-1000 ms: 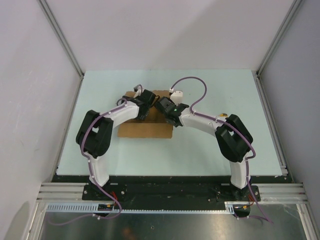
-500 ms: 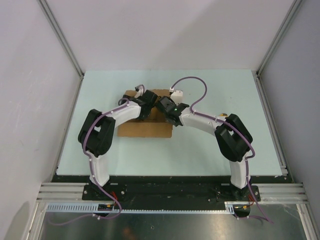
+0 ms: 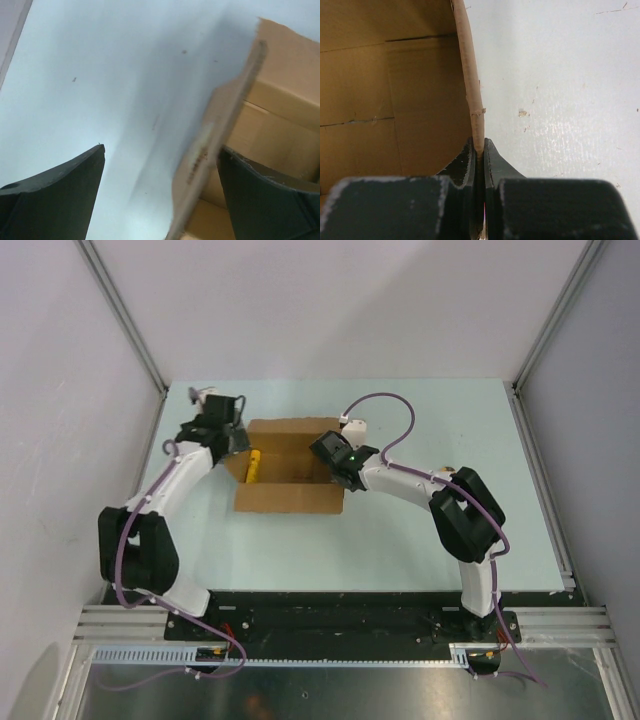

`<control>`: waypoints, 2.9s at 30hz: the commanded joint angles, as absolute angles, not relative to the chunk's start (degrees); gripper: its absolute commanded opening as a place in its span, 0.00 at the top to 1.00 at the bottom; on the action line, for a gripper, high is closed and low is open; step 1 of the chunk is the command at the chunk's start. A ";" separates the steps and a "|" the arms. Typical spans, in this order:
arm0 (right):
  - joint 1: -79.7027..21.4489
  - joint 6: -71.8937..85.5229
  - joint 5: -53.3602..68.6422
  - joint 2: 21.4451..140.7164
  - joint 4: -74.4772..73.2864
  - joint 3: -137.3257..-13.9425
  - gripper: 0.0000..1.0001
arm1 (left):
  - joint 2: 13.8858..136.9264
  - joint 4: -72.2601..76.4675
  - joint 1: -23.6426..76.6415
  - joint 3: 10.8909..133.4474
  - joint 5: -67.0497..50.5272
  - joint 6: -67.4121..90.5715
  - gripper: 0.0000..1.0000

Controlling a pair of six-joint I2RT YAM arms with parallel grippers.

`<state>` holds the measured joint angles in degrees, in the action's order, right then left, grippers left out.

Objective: Unpack the express box

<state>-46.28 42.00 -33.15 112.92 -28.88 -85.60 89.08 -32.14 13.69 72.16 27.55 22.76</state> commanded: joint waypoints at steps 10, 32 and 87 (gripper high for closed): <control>-45.17 44.39 -31.47 113.99 -28.30 -85.87 1.00 | 91.75 -31.73 3.25 63.46 10.02 30.32 0.06; -43.68 42.98 -28.92 114.35 -26.81 -86.04 1.00 | 73.04 -20.75 7.73 61.70 7.74 22.32 0.15; -45.17 23.73 -20.84 93.87 -20.40 -86.57 0.34 | 88.07 -21.88 13.27 65.04 5.80 17.84 1.00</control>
<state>-44.25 28.34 -22.85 97.27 -23.88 -85.56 91.66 -24.18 12.56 62.72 5.85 18.13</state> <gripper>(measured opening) 0.657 0.048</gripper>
